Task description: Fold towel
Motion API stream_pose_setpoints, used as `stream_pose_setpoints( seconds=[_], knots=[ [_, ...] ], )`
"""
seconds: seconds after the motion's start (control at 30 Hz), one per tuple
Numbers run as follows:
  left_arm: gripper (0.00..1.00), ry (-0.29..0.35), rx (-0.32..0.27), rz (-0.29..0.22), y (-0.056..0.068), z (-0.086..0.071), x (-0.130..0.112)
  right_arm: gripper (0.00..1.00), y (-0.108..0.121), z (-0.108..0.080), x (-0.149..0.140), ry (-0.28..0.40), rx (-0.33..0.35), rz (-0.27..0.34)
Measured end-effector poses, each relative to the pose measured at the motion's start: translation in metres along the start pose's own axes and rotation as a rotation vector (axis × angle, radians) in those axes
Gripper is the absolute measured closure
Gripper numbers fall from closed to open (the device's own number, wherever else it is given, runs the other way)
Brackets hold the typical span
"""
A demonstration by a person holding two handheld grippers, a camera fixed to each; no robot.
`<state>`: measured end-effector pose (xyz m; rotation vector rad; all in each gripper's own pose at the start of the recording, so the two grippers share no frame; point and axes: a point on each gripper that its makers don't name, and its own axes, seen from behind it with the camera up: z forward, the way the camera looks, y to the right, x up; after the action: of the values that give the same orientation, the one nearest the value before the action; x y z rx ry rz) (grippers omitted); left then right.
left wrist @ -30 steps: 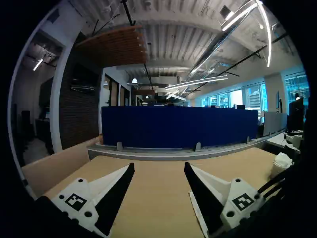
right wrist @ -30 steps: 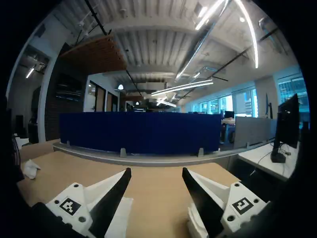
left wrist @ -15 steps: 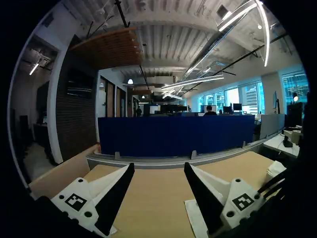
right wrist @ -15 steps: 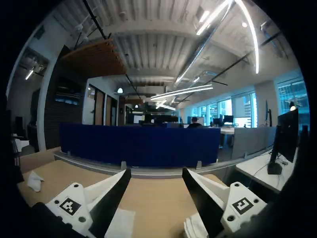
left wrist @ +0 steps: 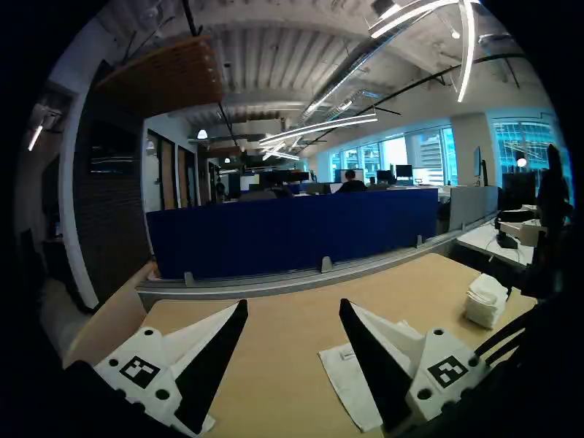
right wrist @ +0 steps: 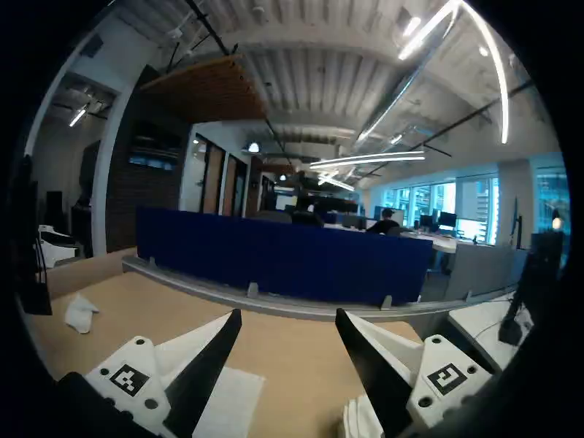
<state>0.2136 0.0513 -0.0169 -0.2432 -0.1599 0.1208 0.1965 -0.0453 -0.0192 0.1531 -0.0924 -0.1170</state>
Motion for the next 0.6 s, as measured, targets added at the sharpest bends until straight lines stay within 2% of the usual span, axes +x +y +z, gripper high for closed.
stream_pose_setpoints(
  seconds=[0.37,0.6],
  knots=[
    [0.07,-0.099,-0.184,0.074,0.041,-0.002,-0.017,0.0,-0.044,-0.01,-0.019,-0.161,0.211,-0.112],
    [0.07,-0.149,-0.221,0.1,0.051,0.001,-0.039,0.0,-0.06,-0.011,-0.035,-0.209,0.274,-0.13]
  ],
)
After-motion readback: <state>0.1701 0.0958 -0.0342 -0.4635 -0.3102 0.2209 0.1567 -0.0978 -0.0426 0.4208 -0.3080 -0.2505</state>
